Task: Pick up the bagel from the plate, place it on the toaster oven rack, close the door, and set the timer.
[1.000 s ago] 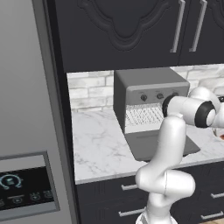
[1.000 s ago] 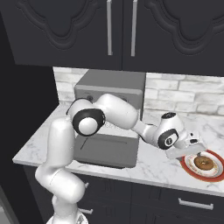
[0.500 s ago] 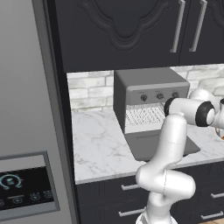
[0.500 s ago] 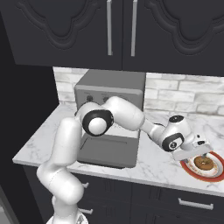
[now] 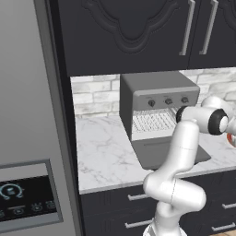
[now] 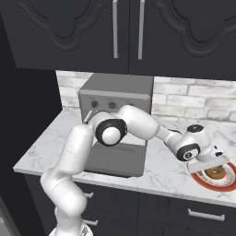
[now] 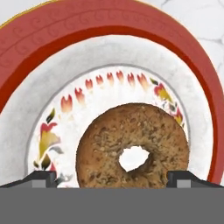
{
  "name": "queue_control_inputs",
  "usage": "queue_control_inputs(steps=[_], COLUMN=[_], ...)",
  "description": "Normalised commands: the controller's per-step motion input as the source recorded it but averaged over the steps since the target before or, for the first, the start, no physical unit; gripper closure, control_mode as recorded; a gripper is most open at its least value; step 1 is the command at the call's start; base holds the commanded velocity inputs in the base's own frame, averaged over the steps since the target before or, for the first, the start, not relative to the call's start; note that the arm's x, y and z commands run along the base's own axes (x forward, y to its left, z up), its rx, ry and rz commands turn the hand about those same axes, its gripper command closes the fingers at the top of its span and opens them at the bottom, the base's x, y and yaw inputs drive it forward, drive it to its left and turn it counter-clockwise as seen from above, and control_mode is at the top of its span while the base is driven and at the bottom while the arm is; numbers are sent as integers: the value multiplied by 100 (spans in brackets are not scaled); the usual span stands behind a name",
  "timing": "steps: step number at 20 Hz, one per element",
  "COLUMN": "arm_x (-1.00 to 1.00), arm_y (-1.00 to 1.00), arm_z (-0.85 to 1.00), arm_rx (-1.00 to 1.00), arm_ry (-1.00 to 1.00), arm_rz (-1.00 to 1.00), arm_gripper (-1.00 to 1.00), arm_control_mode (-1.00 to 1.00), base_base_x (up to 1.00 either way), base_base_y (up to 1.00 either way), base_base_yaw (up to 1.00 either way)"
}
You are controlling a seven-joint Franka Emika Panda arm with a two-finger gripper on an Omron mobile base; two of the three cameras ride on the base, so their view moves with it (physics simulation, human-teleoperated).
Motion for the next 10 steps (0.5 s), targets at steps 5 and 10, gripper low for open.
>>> queue_control_inputs(steps=[5, 10], arm_x=[15, 5], arm_y=[0, 0], arm_z=[-23, -35], arm_rx=[3, 1], arm_ry=[10, 16], arm_rz=[2, 1], arm_gripper=[-100, 100], arm_control_mode=[-100, -100], base_base_x=[0, 0], base_base_y=[0, 0], base_base_yaw=[0, 0])
